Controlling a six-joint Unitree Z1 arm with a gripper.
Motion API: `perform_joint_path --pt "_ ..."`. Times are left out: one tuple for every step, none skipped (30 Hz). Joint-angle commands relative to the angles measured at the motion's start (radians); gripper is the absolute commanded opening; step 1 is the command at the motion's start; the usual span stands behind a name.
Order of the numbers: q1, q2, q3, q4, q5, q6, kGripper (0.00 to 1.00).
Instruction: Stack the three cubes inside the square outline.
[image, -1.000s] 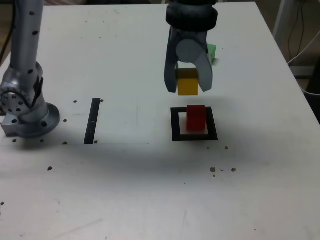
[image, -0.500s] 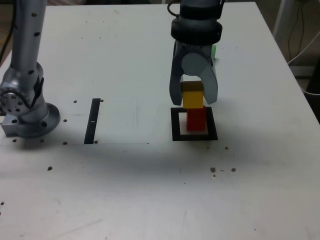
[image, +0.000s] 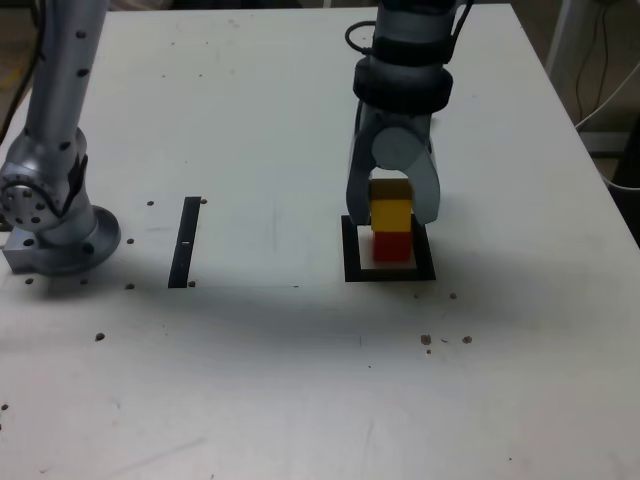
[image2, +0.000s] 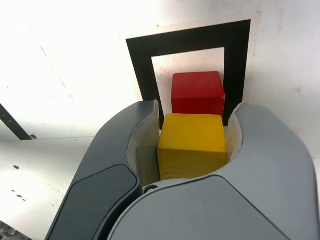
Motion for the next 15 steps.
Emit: perform_joint_path --pt "-0.001 0.007 0.002 -0.005 0.002 -0.001 0.4" --pt "-0.001 0.008 0.002 -0.007 0.002 -0.001 0.4" --pt "-0.001 0.009 0.002 -0.009 0.003 -0.001 0.4" --pt "-0.001 0.01 0.002 -0.011 0.004 -0.001 0.4" --pt "-0.001 0.012 0.002 -0.013 0.004 -0.001 0.4" --pt "-0.001 0.013 0.002 -0.016 0.005 -0.001 0.4" --pt "0.0 0.014 0.003 -0.019 0.007 -0.001 0.4" --pt "0.001 0.015 0.003 -0.021 0.008 0.0 0.4" --pt "0.002 0.016 0.004 -0.022 0.01 0.0 0.4" --pt "0.003 0.016 0.005 -0.023 0.011 0.001 0.4" --pt "0.005 0.017 0.006 -0.023 0.012 0.001 0.4" --pt "0.007 0.017 0.008 -0.023 0.013 0.002 0.4" --pt "0.009 0.017 0.01 -0.023 0.014 0.003 0.4" --pt "0.011 0.018 0.012 -0.023 0.014 0.004 0.41" --pt "0.013 0.018 0.013 -0.023 0.014 0.006 0.43"
